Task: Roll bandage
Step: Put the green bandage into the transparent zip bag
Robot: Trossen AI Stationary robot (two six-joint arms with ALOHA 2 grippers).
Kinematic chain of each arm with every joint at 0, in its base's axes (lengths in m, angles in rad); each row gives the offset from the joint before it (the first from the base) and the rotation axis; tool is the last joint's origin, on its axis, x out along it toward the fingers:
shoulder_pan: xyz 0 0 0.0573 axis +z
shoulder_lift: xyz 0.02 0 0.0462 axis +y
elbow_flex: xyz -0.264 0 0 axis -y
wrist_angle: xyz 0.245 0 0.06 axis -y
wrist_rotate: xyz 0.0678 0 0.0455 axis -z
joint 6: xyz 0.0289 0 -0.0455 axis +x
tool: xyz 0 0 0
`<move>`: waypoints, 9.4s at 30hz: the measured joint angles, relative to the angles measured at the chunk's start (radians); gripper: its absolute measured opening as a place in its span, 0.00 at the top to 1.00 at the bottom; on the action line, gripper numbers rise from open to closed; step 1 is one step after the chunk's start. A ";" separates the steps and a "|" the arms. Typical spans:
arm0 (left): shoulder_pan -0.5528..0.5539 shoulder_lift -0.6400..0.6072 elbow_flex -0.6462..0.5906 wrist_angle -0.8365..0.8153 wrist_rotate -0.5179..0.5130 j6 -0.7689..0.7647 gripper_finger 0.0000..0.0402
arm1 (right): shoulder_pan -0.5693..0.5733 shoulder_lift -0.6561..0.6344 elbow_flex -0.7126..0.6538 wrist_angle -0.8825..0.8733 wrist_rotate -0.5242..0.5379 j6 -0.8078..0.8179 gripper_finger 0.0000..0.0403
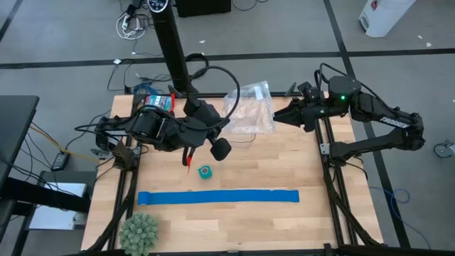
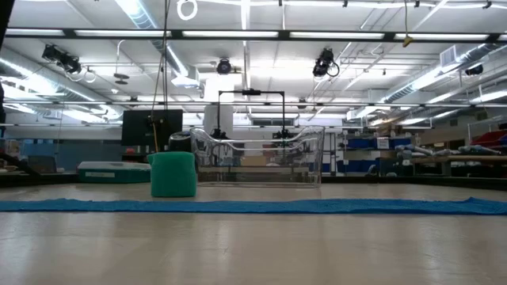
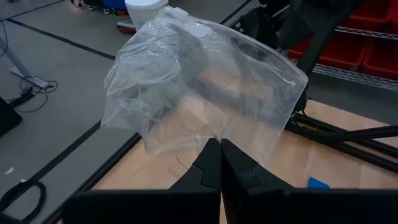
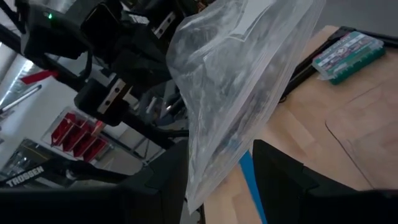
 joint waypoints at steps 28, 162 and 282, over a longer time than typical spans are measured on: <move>0.000 0.000 0.000 -0.060 0.007 -0.051 1.00 | -0.006 0.002 0.000 0.052 -0.055 0.106 0.58; 0.014 0.144 0.003 0.046 0.279 0.001 1.00 | 0.224 0.299 0.370 -0.633 0.099 -0.454 0.83; -0.090 -1.091 -1.869 1.745 0.202 -0.077 0.88 | 0.210 0.486 0.370 -0.523 -0.076 -0.400 1.00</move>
